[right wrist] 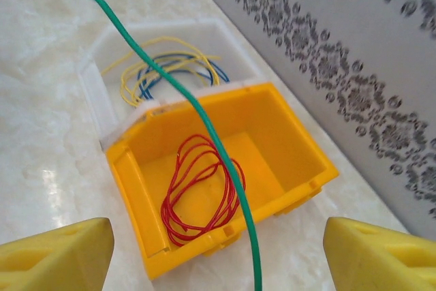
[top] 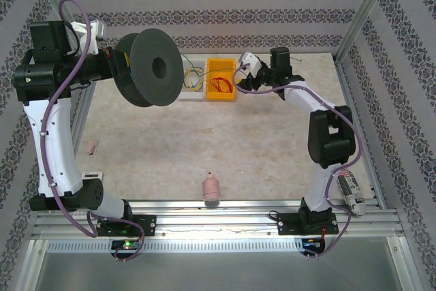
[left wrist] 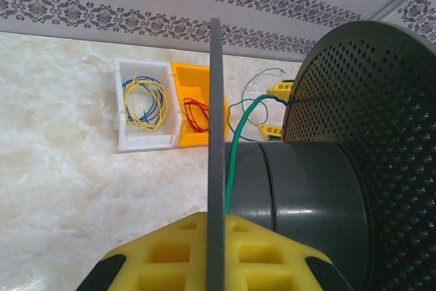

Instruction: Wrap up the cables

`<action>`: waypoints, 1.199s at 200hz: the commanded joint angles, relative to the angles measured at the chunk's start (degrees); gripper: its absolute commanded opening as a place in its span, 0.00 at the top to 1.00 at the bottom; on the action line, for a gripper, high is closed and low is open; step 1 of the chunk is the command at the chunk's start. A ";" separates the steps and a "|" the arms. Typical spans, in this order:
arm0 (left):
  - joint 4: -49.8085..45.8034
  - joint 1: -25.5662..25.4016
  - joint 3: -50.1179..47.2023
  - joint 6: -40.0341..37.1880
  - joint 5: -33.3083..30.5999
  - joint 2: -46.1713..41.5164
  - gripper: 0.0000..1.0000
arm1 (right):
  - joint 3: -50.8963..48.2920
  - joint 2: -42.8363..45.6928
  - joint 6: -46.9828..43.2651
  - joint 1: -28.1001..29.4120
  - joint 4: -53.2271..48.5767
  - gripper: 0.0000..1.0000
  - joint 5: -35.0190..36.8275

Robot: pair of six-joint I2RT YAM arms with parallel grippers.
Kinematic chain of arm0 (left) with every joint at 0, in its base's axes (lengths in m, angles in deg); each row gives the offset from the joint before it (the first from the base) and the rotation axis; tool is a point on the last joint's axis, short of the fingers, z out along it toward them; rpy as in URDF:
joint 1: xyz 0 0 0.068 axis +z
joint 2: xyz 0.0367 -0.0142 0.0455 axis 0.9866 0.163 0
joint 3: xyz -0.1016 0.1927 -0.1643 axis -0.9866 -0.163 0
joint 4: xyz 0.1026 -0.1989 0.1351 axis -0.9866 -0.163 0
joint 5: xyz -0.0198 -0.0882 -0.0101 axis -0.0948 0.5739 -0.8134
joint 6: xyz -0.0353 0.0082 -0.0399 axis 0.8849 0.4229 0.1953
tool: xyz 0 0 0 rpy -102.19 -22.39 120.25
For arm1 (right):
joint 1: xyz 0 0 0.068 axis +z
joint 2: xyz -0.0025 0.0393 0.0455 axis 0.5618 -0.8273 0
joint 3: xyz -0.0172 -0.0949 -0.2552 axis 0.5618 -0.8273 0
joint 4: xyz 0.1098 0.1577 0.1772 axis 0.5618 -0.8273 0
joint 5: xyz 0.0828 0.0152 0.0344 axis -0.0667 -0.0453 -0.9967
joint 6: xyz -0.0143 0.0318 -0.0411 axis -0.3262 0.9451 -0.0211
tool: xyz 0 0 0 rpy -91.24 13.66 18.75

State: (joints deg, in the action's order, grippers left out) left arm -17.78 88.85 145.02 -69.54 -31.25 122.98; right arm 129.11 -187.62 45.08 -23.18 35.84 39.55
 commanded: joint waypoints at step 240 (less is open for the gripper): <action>40.51 -0.67 -10.84 18.53 -9.60 6.70 1.00 | 4.47 16.57 -5.56 21.72 -30.72 1.00 27.09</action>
State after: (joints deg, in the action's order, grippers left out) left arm 17.69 88.85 134.75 -50.55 -36.26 129.39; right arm 132.28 -177.81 41.84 -5.03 9.18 61.34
